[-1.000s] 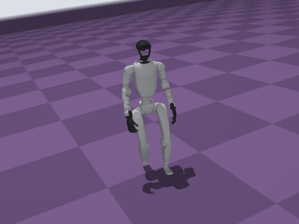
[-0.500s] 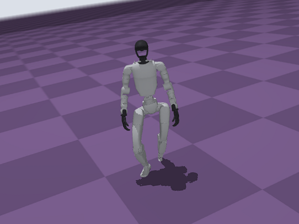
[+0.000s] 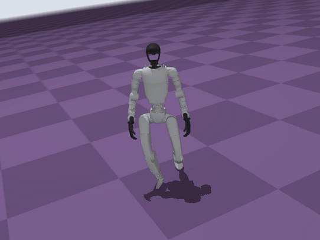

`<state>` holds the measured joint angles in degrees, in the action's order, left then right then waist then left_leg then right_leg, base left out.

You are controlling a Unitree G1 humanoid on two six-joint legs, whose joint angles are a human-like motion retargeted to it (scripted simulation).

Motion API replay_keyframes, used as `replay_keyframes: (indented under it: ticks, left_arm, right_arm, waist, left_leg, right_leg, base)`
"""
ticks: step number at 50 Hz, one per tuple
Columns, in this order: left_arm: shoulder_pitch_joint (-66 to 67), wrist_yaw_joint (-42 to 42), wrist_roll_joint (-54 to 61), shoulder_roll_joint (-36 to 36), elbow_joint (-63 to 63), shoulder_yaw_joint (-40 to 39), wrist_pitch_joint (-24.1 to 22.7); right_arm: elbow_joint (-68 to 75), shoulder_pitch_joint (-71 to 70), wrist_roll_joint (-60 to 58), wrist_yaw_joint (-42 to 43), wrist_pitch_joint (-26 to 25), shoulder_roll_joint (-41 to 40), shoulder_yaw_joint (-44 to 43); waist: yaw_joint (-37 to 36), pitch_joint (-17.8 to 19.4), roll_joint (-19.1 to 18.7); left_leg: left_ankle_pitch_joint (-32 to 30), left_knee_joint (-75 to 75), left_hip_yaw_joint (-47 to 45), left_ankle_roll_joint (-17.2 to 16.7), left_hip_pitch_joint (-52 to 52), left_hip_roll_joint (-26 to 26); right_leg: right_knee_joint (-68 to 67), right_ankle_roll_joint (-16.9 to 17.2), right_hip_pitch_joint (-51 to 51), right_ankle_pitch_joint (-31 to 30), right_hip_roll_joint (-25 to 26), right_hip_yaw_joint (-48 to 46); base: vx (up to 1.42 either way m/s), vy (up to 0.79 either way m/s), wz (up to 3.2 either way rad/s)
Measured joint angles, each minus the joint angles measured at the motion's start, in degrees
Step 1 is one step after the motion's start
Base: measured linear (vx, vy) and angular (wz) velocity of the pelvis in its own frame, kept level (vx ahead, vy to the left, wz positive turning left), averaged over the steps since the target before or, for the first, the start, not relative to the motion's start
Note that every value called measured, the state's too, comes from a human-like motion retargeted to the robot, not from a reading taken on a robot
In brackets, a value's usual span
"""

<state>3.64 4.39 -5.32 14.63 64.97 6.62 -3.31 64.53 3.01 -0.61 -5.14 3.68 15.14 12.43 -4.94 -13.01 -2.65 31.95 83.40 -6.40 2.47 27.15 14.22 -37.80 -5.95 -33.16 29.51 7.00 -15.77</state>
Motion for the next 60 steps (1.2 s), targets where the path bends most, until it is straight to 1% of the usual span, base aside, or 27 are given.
replay_keyframes:
  ticks: [2, 4, 5, 7, 10, 13, 18, 20, 22, 26, 28, 31, 33, 38, 40, 42, 44, 45, 48, 52, 56, 57, 58, 60]
  left_arm:
    - [-0.78, 0.10, -0.27, 0.09, -0.94, 0.07, 0.42]
    - [-0.56, -0.08, -0.28, -0.30, -1.59, 0.29, 0.50]
    - [-0.92, -0.06, -0.23, -0.38, -1.91, 0.41, 0.67]
    - [-0.73, -0.13, -0.05, -0.84, -2.16, 0.62, 0.73]
    - [-1.14, -0.04, 0.36, -1.41, -1.79, 1.06, 0.91]
    - [-1.52, -0.01, 0.87, -1.95, -0.84, 1.55, 0.98]
    - [-2.26, 0.02, 1.58, -2.32, 0.50, 2.43, 1.11]
    - [-2.05, -0.10, 1.71, -2.43, 0.59, 2.78, 1.13]
    - [-2.68, 0.02, 2.00, -2.25, 0.70, 2.89, 1.22]
    - [-2.66, -0.09, 2.23, -2.19, 0.46, 3.20, 1.27]
    - [-3.39, 0.05, 2.53, -1.83, 0.38, 3.09, 1.40]
    - [-3.31, 0.00, 2.76, -1.77, 0.06, 2.94, 1.43]
    - [-3.93, 0.11, 2.98, -1.30, -0.16, 2.72, 1.56]
    - [-3.89, -0.21, 3.02, -0.82, -0.83, 2.80, 1.46]
    - [-3.98, -0.44, 2.97, -0.54, -1.08, 2.81, 1.46]
    - [-4.84, -0.58, 2.79, -0.05, -1.17, 2.66, 1.57]
    - [-4.58, -0.95, 2.47, 0.09, -1.40, 2.93, 1.54]
    - [-4.58, -1.12, 2.28, 0.23, -1.50, 3.02, 1.56]
    - [-4.80, -1.47, 1.49, 0.55, -1.73, 3.33, 1.71]
    - [-5.32, -1.93, 0.38, 0.76, -1.69, 3.77, 2.20]
    - [-5.93, -2.24, -0.38, 0.59, -1.32, 4.12, 2.90]
    - [-6.30, -2.25, -0.52, 0.50, -1.14, 4.13, 3.09]
    - [-7.09, -2.18, -0.68, 0.38, -0.83, 3.94, 3.32]
    - [-7.04, -2.23, -0.87, -0.07, -0.62, 4.30, 3.50]
  right_arm:
    - [-1.47, -0.77, 0.42, 0.06, -0.37, 0.46, -0.33]
    - [-2.53, -0.68, 0.69, 0.30, -0.38, 0.71, -0.29]
    - [-3.19, -0.95, 0.94, 0.30, -0.56, 1.00, -0.49]
    - [-4.07, -0.70, 1.15, 0.43, -0.52, 1.16, -0.43]
    - [-5.08, -0.40, 1.52, 0.33, -0.54, 1.43, -0.41]
    - [-5.23, 0.28, 1.68, 0.16, -0.46, 1.64, -0.16]
    - [-4.07, 1.42, 1.32, -0.23, -0.61, 2.02, 0.17]
    - [-3.46, 2.19, 0.95, -0.19, -0.77, 2.02, 0.40]
    - [-2.56, 2.05, 0.47, -0.39, -0.96, 2.31, 0.41]
    - [-1.23, 2.84, -0.22, -0.34, -1.32, 2.52, 0.61]
    - [-0.23, 2.25, -0.52, -0.48, -1.41, 2.62, 0.43]
    - [0.55, 2.46, -0.86, -0.44, -1.56, 2.46, 0.30]
    - [1.08, 1.76, -1.06, -0.66, -1.68, 2.36, 0.02]
    - [0.96, 1.39, -1.46, -0.94, -1.77, 2.20, -0.13]
    - [0.63, 1.02, -1.57, -1.08, -1.79, 2.13, -0.16]
    - [0.27, -0.20, -1.61, -1.48, -1.94, 2.13, -0.25]
    - [-0.31, -0.32, -1.64, -1.49, -1.85, 2.07, -0.15]
    - [-0.64, -0.51, -1.61, -1.51, -1.82, 2.05, -0.10]
    - [-1.57, -1.18, -1.59, -1.50, -1.81, 2.01, -0.06]
    - [-2.45, -2.01, -1.59, -1.29, -1.82, 1.92, 0.10]
    - [-2.58, -2.57, -1.64, -1.16, -1.98, 1.80, 0.34]
    - [-2.44, -2.88, -1.63, -1.17, -2.07, 1.83, 0.40]
    - [-2.15, -3.59, -1.58, -1.25, -2.20, 1.98, 0.46]
    - [-1.76, -3.26, -1.53, -1.24, -2.33, 1.92, 0.56]
  waist:
    - [-0.89, 0.56, 0.22]
    - [-1.73, 0.96, 0.36]
    - [-1.87, 1.34, 1.00]
    - [-2.31, 1.74, 1.14]
    - [-2.11, 2.40, 2.14]
    - [-1.49, 2.42, 2.73]
    - [0.33, 1.43, 3.64]
    - [0.76, 1.07, 3.34]
    - [1.73, 0.56, 4.17]
    - [2.37, -0.38, 4.31]
    - [2.55, 0.02, 4.97]
    - [2.89, -0.55, 5.60]
    - [2.82, -0.38, 6.32]
    - [3.80, -0.78, 8.32]
    - [4.28, -0.70, 9.22]
    - [4.95, 0.82, 11.34]
    - [5.47, 1.02, 12.19]
    - [5.66, 1.14, 12.49]
    - [6.56, 1.72, 13.08]
    - [7.76, 2.65, 13.23]
    - [8.79, 3.50, 12.76]
    - [8.82, 3.72, 12.22]
    - [8.45, 3.99, 10.94]
    - [8.87, 4.32, 11.22]
  left_leg:
    - [2.56, 1.43, 0.28, 1.46, 4.19, 1.17]
    - [5.60, 0.87, 0.05, 2.66, 7.40, 1.66]
    - [6.76, -0.55, -0.31, 3.28, 8.85, 0.99]
    - [8.83, -4.05, -0.61, 3.70, 11.34, 0.53]
    - [9.73, -12.33, -1.44, 3.67, 13.72, -2.21]
    - [8.67, -21.74, -1.61, 2.66, 15.39, -5.37]
    - [4.33, -37.78, -1.06, 0.63, 16.60, -11.02]
    - [3.74, -39.86, -0.35, -0.14, 17.86, -11.87]
    - [0.71, -47.23, -0.37, -0.25, 15.81, -14.43]
    - [-0.39, -46.58, -0.20, -0.16, 16.51, -15.69]
    - [-2.45, -50.10, -0.58, 0.43, 13.34, -16.98]
    - [-2.47, -47.81, -1.38, 1.54, 13.17, -17.92]
    - [-2.44, -50.34, -2.07, 2.79, 10.44, -19.03]
    - [-0.31, -49.98, -3.52, 5.04, 7.98, -22.60]
    - [-0.21, -51.51, -3.88, 5.77, 6.21, -24.40]
    - [-3.64, -61.14, -3.78, 6.78, -0.48, -28.39]
    - [-3.09, -61.19, -4.11, 7.32, -1.39, -29.89]
    - [-2.88, -61.59, -4.21, 7.63, -2.02, -30.49]
    - [-2.85, -63.63, -3.89, 8.33, -4.30, -32.36]
    - [-2.87, -66.16, -3.02, 8.70, -7.43, -33.95]
    - [-2.52, -67.85, -2.02, 8.55, -10.12, -34.37]
    - [-2.67, -69.01, -1.69, 8.44, -11.07, -34.01]
    - [-3.35, -71.80, -1.18, 8.26, -12.74, -32.92]
    - [-3.31, -72.19, -0.97, 8.02, -13.74, -33.43]
  right_leg:
    - [3.90, -0.04, 2.89, -0.39, 1.33, 1.02]
    - [3.14, 0.18, 3.93, 1.03, 1.65, 2.11]
    - [3.95, 0.38, 5.04, 1.48, 1.31, 2.93]
    - [2.75, 0.72, 5.74, 3.05, 1.26, 4.19]
    - [2.22, 1.34, 7.22, 5.00, 0.08, 6.38]
    - [1.20, 1.84, 7.81, 6.87, -1.12, 8.29]
    - [-0.42, 2.34, 8.11, 9.64, -3.74, 10.73]
    - [-2.59, 2.37, 7.71, 11.09, -4.08, 11.36]
    - [-2.00, 2.50, 8.49, 11.90, -5.66, 12.28]
    - [-5.60, 2.67, 8.25, 14.88, -6.78, 13.69]
    - [-4.66, 2.94, 10.21, 15.30, -7.78, 14.69]
    - [-7.22, 3.65, 10.24, 16.49, -9.32, 15.30]
    - [-7.03, 4.37, 11.62, 16.13, -10.69, 15.20]
    - [-13.72, 7.24, 11.35, 14.89, -15.55, 15.11]
    - [-16.65, 8.51, 11.08, 13.27, -17.53, 15.45]
    - [-19.97, 10.22, 11.60, 10.56, -21.35, 16.13]
    - [-25.21, 11.02, 10.34, 6.53, -24.99, 15.10]
    - [-27.94, 11.04, 9.56, 4.43, -26.99, 14.33]
    - [-35.23, 10.28, 6.52, 2.11, -31.12, 13.73]
    - [-41.43, 8.07, 2.05, 3.37, -34.68, 13.20]
    - [-42.91, 5.82, -2.31, 7.02, -35.73, 12.29]
    - [-42.49, 5.28, -3.30, 7.79, -35.18, 11.81]
    - [-41.40, 4.66, -4.21, 8.23, -33.50, 10.95]
    - [-40.49, 4.28, -5.90, 9.68, -33.78, 10.72]
  base:
    - [0.34, -0.06, -0.49]
    - [0.34, -0.03, -0.49]
    - [0.34, -0.02, -0.43]
    - [0.34, 0.00, -0.47]
    - [0.35, 0.02, -0.39]
    - [0.34, 0.05, -0.34]
    - [0.32, 0.08, -0.19]
    - [0.29, 0.10, -0.19]
    - [0.31, 0.11, -0.07]
    - [0.29, 0.13, -0.22]
    - [0.32, 0.14, -0.24]
    - [0.27, 0.15, -0.20]
    - [0.30, 0.15, -0.23]
    - [0.25, 0.15, 0.02]
    - [0.23, 0.16, 0.15]
    - [0.23, 0.15, 0.20]
    - [0.19, 0.13, 0.11]
    - [0.19, 0.13, 0.06]
    - [0.18, 0.11, 0.12]
    - [0.18, 0.06, 0.12]
    - [0.16, 0.01, 0.09]
    - [0.17, -0.01, -0.16]
    - [0.17, -0.01, -0.18]
    - [0.14, -0.03, 0.10]
